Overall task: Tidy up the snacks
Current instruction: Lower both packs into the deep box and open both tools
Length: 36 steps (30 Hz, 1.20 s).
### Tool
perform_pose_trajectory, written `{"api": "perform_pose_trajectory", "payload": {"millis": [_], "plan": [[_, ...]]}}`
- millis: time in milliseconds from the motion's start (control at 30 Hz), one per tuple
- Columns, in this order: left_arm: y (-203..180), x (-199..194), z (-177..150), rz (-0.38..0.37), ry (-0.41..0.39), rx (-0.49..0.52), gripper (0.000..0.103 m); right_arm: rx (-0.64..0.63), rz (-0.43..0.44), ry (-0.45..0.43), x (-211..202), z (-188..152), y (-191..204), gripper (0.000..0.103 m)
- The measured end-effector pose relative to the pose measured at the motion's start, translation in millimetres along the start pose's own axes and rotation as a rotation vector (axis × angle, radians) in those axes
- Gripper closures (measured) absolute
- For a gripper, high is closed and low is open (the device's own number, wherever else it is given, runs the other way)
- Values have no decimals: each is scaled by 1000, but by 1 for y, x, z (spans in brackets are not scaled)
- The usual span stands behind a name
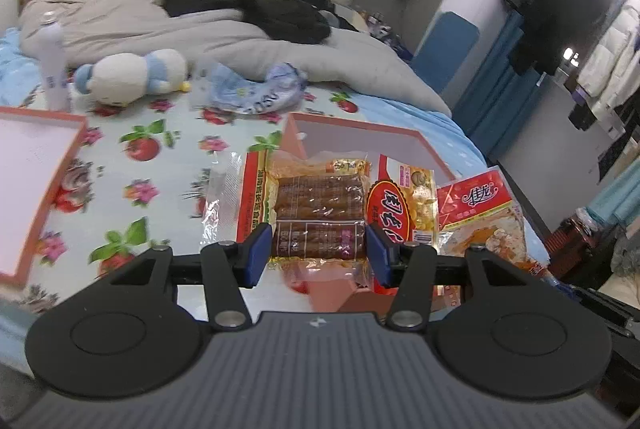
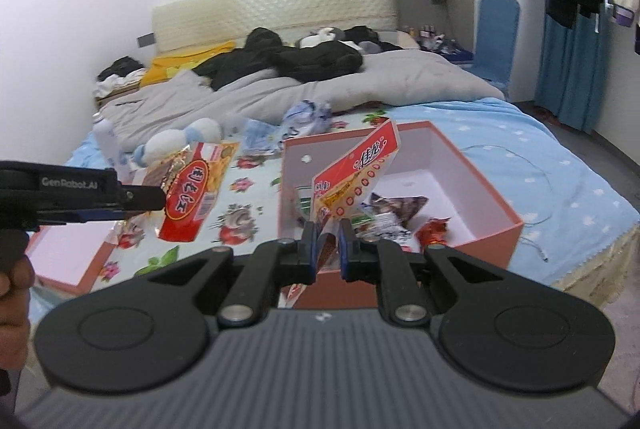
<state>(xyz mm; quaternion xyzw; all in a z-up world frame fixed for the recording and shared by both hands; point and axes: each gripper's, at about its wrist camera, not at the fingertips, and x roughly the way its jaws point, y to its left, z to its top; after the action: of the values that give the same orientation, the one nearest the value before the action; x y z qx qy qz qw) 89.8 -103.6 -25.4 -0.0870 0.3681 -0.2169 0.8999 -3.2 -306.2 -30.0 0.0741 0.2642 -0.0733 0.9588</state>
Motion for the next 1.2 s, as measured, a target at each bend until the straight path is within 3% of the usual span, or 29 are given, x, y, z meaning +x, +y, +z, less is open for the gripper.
{"api": "perform_pose_trajectory", "payload": {"millis": [233, 900, 1200], "plan": [[-28, 49, 27, -31, 47, 31, 46, 31, -25, 16, 26, 19, -29, 90], [-61, 253, 85, -29, 218, 129, 46, 105, -37, 115, 180, 45, -96, 89], [-63, 283, 87, -30, 283, 164, 45, 159, -43, 179, 214, 32, -109, 81]]}}
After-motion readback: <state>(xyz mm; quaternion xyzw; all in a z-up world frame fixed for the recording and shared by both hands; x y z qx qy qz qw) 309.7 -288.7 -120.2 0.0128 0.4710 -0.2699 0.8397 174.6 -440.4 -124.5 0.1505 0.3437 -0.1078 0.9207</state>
